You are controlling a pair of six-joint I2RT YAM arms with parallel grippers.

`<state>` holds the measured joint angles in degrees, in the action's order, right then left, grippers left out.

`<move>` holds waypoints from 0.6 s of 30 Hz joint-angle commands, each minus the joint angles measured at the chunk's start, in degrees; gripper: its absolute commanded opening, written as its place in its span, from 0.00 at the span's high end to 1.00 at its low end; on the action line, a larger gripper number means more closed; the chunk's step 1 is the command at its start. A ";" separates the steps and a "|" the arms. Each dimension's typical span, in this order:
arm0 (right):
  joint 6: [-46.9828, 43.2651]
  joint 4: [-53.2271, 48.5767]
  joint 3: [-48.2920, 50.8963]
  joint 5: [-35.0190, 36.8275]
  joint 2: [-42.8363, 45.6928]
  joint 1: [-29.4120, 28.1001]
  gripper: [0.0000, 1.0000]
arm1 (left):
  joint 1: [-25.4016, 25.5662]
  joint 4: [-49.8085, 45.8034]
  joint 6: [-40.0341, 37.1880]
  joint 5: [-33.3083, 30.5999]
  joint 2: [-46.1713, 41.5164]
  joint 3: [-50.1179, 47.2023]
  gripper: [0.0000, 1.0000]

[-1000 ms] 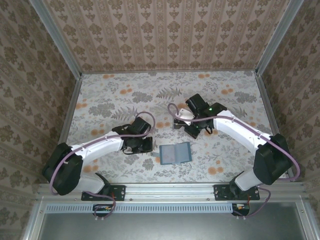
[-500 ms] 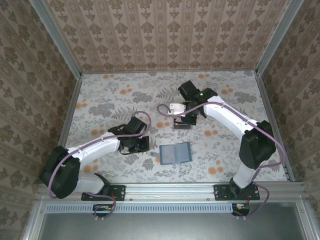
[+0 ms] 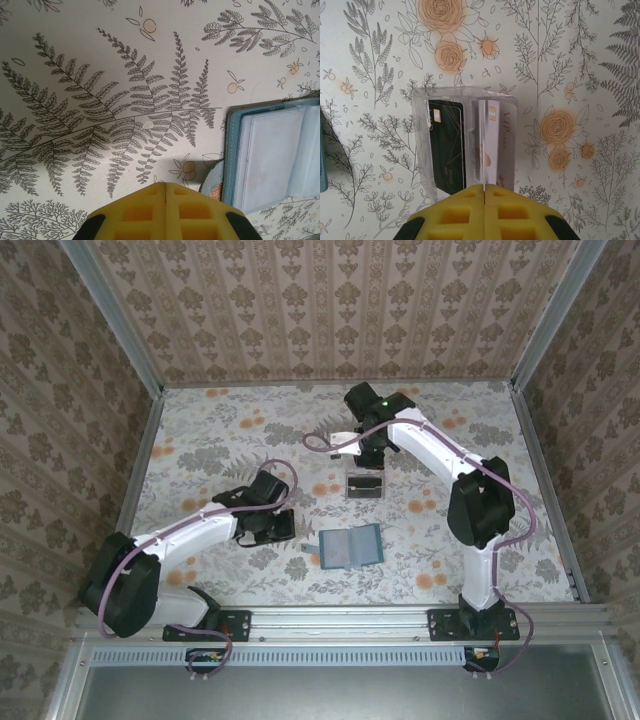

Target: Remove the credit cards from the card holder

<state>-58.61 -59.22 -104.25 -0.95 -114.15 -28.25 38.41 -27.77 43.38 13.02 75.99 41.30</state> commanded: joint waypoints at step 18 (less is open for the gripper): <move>-2.68 -8.30 -7.74 -1.28 -9.58 1.27 1.00 | -2.56 -0.97 -2.26 1.93 -0.44 -0.82 0.97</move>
<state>-59.94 -64.71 -110.10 -0.45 -122.34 -27.24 36.23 -27.88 42.24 14.11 75.99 41.21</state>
